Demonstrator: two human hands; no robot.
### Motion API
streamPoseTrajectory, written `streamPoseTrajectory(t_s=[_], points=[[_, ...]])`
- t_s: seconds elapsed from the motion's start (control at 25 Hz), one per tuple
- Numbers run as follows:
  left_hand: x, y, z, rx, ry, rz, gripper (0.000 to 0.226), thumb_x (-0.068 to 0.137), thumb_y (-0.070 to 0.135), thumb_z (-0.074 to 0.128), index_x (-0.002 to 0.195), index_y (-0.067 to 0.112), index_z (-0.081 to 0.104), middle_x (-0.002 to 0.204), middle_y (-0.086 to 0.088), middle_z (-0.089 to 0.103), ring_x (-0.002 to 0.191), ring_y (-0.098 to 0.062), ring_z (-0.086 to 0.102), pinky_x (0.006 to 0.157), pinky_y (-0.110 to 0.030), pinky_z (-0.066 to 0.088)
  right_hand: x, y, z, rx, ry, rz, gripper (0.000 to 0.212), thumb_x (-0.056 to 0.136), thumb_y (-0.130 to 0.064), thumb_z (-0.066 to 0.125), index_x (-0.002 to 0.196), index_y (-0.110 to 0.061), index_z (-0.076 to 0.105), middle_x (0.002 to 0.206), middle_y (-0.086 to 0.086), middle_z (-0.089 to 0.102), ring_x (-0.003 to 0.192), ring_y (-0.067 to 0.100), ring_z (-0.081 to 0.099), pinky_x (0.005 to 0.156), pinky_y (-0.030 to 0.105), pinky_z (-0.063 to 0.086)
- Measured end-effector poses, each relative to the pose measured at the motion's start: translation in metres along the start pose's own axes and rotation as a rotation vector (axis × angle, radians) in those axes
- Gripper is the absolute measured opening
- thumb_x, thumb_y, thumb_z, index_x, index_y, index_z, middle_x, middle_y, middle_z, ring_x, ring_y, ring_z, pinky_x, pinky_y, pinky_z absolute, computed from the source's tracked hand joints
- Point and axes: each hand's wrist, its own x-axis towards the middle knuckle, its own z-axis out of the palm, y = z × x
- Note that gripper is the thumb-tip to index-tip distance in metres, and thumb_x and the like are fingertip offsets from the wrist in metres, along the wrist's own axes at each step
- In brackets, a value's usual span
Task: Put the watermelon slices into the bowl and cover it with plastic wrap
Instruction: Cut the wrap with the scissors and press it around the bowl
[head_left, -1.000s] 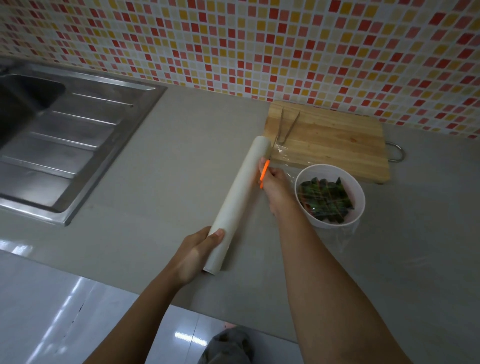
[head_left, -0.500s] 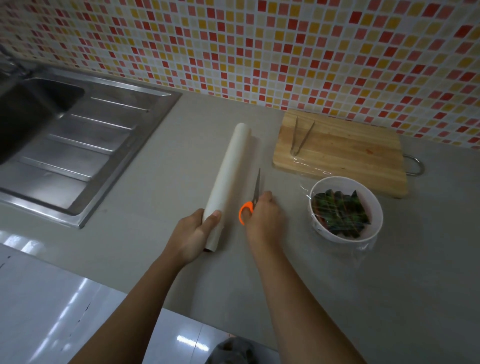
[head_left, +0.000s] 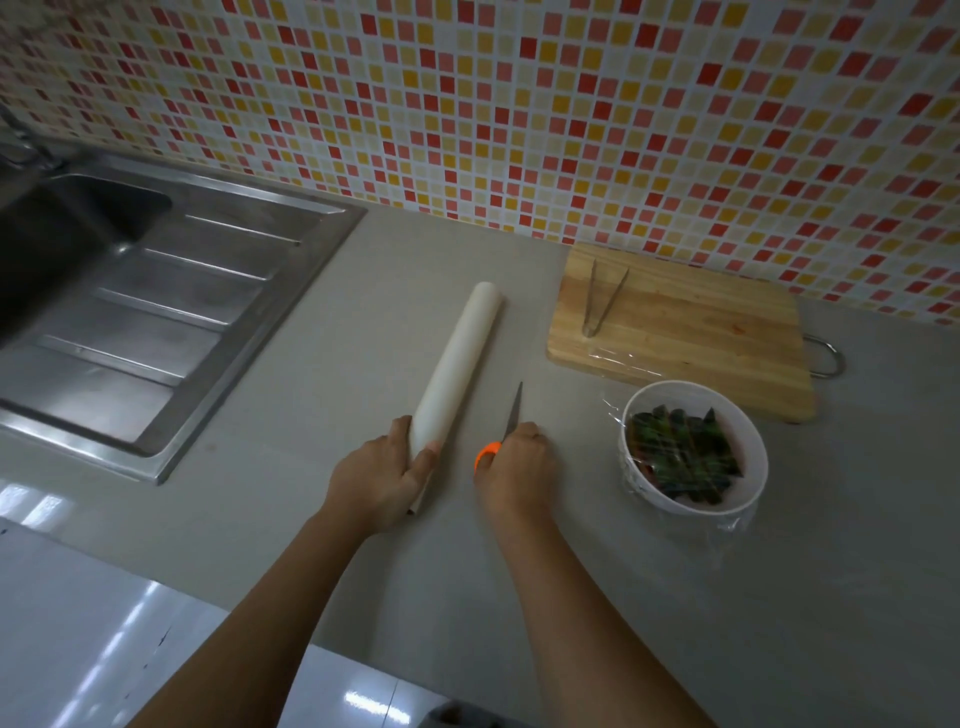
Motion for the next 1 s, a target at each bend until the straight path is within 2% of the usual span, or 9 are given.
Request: streamPoseTrajectory(t_s=[0.12,0.32,0.44,0.52,0.6,0.72,0.8,0.88,1.0], points=[[-0.001,0.002,0.006,0.108,-0.017,-0.005,0.052,0.096,0.054,0.031,0.133,0.018,0.035,0.111,-0.011,0.066,0.094,-0.033,0.066,0.076,-0.037,0.051,-0.003,-0.002,0.001,-0.020,-0.017,0.013,0.024,0.089,-0.016,0.046,0.110,-0.004,0.048,0.115,0.015,0.062,0.107,0.029,0.061,0.084,0.035,0.048],[0.004,0.002,0.006,0.211,-0.031,-0.053,0.067,0.089,0.066,0.028,0.136,0.018,0.031,0.113,-0.011,0.065,0.098,-0.034,0.065,0.077,-0.038,0.048,-0.005,-0.005,-0.007,-0.008,0.022,-0.061,0.034,0.086,-0.028,0.051,0.114,-0.008,0.047,0.117,0.012,0.056,0.107,0.029,0.057,0.083,0.034,0.047],[0.008,0.007,0.000,0.187,-0.092,-0.116,0.091,0.084,0.076,0.025,0.152,0.018,0.010,0.132,-0.010,0.055,0.111,-0.034,0.060,0.086,-0.041,0.047,0.000,-0.009,-0.022,0.021,0.090,-0.112,0.037,0.087,-0.033,0.049,0.116,-0.009,0.048,0.118,0.013,0.054,0.108,0.032,0.054,0.082,0.036,0.046],[0.010,0.018,-0.010,0.264,-0.031,-0.147,0.096,0.082,0.078,0.024,0.154,0.017,0.008,0.137,-0.010,0.050,0.117,-0.034,0.054,0.088,-0.042,0.047,0.006,-0.011,-0.035,0.045,0.133,-0.134,0.034,0.088,-0.035,0.047,0.113,-0.011,0.050,0.116,0.012,0.054,0.108,0.032,0.053,0.080,0.037,0.045],[0.012,0.041,-0.019,0.332,0.188,-0.069,0.091,0.085,0.072,0.024,0.148,0.007,0.027,0.130,-0.014,0.053,0.114,-0.036,0.051,0.084,-0.043,0.049,0.010,-0.006,-0.054,0.087,0.225,-0.158,0.030,0.088,-0.034,0.047,0.107,-0.013,0.055,0.111,0.011,0.058,0.104,0.032,0.054,0.078,0.037,0.044],[0.024,0.085,-0.014,0.033,0.421,0.144,0.062,0.092,0.048,0.034,0.114,-0.003,0.062,0.099,-0.022,0.065,0.094,-0.039,0.059,0.078,-0.041,0.048,0.022,0.020,-0.090,0.229,0.549,-0.171,0.026,0.087,-0.032,0.053,0.098,-0.012,0.065,0.096,0.012,0.065,0.093,0.034,0.057,0.074,0.038,0.044],[0.032,0.119,0.001,-0.399,0.253,0.046,0.046,0.097,0.038,0.043,0.093,-0.001,0.067,0.089,-0.020,0.068,0.090,-0.037,0.063,0.079,-0.035,0.050,0.036,0.058,-0.115,0.285,0.693,-0.075,0.028,0.087,-0.034,0.054,0.101,-0.011,0.064,0.097,0.014,0.064,0.092,0.033,0.056,0.075,0.037,0.042],[0.037,0.150,0.022,-0.715,0.009,-0.113,0.051,0.099,0.040,0.040,0.086,-0.002,0.066,0.094,-0.025,0.068,0.094,-0.039,0.064,0.089,-0.044,0.051,0.053,0.105,-0.135,0.347,0.664,0.123,0.035,0.090,-0.036,0.051,0.111,-0.009,0.058,0.110,0.018,0.060,0.102,0.036,0.053,0.083,0.039,0.041],[0.036,0.181,0.056,-0.831,-0.214,-0.211,0.062,0.100,0.047,0.029,0.076,0.006,0.068,0.101,-0.026,0.069,0.099,-0.037,0.064,0.097,-0.048,0.047,0.073,0.173,-0.149,0.467,0.304,0.325,0.049,0.095,-0.045,0.035,0.118,-0.004,0.050,0.123,0.020,0.054,0.111,0.036,0.051,0.090,0.039,0.039]])
